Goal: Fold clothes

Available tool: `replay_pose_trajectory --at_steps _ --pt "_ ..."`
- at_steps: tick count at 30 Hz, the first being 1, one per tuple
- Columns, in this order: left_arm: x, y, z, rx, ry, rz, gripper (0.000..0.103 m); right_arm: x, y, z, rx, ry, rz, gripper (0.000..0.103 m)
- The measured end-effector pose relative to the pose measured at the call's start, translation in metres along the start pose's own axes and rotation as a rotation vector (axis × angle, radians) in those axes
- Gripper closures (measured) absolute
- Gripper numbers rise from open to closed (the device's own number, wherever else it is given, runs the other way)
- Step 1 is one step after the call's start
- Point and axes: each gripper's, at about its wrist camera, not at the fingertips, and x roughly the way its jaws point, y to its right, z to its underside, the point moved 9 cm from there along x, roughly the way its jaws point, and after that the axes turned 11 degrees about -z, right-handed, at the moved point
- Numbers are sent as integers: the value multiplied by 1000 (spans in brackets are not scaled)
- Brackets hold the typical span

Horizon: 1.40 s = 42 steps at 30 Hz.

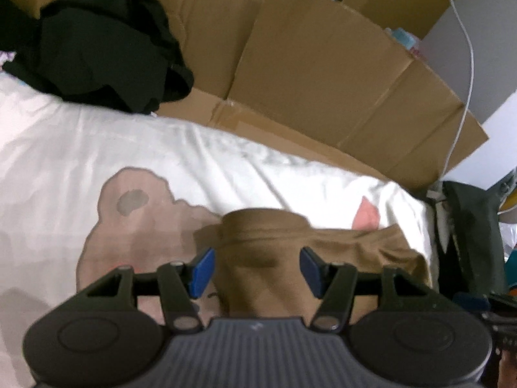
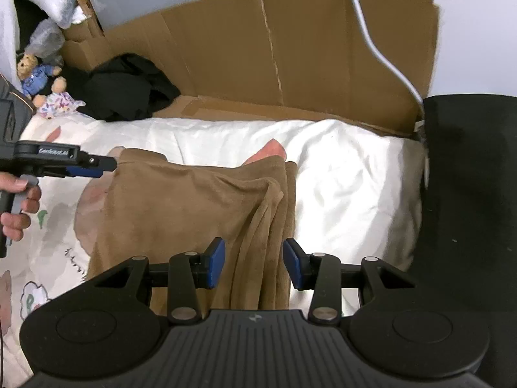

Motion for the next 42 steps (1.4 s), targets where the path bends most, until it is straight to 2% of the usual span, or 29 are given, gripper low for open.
replay_pose_trajectory --at_steps 6,10,17,20,26,32,36,42 --pt "20 -8 4 -4 -14 11 42 30 5 2 -45 -61 7 59" --pt "33 -10 0 4 0 -8 42 42 28 7 -41 -92 50 59" --pt "29 -19 -20 -58 89 -21 42 38 48 6 14 -78 3 59" --pt "25 -22 -27 -80 95 13 42 29 47 -7 19 -33 -18 59" --pt "19 -26 -23 -82 44 103 42 29 41 -25 48 12 -67 59" --pt "15 -26 -14 -77 4 155 41 43 33 -30 47 2 -71 57" --pt "20 -19 -6 -55 -30 198 43 51 32 -33 26 2 -65 52" --pt "33 -8 5 -13 -68 215 43 60 46 -36 71 13 -77 53"
